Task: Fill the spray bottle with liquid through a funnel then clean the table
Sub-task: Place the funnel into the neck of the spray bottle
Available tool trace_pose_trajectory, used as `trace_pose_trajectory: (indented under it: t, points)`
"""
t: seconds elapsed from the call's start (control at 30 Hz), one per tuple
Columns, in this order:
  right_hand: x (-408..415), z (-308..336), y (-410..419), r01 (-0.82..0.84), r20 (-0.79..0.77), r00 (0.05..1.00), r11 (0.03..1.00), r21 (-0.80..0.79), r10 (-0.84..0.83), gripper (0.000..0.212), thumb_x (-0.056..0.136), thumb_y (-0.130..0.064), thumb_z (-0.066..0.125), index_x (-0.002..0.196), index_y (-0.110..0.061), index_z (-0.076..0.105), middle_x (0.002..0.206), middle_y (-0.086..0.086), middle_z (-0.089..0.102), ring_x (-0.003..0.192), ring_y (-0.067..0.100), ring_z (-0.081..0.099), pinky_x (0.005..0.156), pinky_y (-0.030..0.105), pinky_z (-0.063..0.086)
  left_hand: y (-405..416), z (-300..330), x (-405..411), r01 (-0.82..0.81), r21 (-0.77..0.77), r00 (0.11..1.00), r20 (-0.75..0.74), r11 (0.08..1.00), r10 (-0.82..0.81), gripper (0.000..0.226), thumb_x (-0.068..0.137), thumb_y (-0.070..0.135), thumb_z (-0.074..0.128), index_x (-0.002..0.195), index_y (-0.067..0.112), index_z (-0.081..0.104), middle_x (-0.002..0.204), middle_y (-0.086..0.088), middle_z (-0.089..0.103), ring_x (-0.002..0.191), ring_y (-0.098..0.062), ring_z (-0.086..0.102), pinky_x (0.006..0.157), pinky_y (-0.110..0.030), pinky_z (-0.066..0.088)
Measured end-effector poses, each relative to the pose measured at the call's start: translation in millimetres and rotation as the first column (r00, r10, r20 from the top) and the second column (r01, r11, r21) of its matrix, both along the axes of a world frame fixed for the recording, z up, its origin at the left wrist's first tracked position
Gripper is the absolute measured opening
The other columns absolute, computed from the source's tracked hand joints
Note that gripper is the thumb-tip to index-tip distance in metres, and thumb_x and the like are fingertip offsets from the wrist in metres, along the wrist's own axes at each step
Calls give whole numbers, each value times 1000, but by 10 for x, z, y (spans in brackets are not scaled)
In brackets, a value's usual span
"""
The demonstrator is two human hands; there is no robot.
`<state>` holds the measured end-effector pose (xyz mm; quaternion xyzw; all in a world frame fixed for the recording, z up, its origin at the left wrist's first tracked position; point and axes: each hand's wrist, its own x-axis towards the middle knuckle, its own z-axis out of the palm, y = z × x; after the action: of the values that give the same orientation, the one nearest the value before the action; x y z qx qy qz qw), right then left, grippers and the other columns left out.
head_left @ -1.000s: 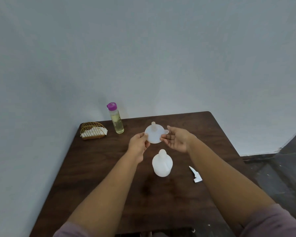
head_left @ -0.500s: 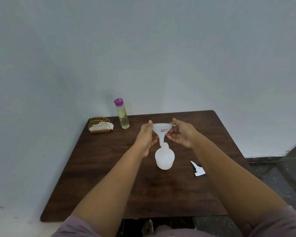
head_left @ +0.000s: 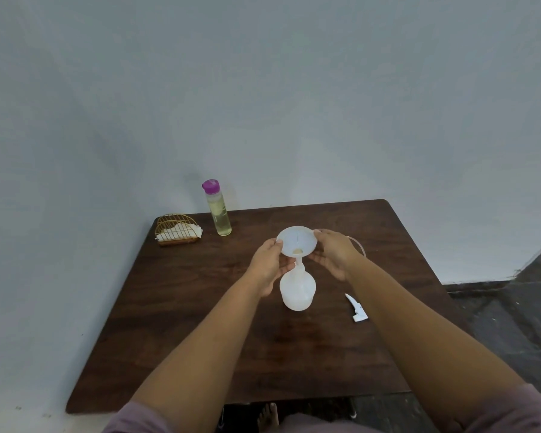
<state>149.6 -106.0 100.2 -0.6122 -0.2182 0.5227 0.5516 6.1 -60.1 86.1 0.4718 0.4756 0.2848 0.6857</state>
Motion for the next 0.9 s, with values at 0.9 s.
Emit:
trace_pose_trajectory:
  t: [0.9]
  points:
    - [-15,-263,53,21,13,1000,988,-156,-20,19,102,-19,42,113,-9,54,119,11,57,109,27,59,95,41,52,33,-207,59,-35,-60,990,-136,998,27,22,105,26,40,121,18,52,115,-3,55,98,-19,60,91,-34,56]
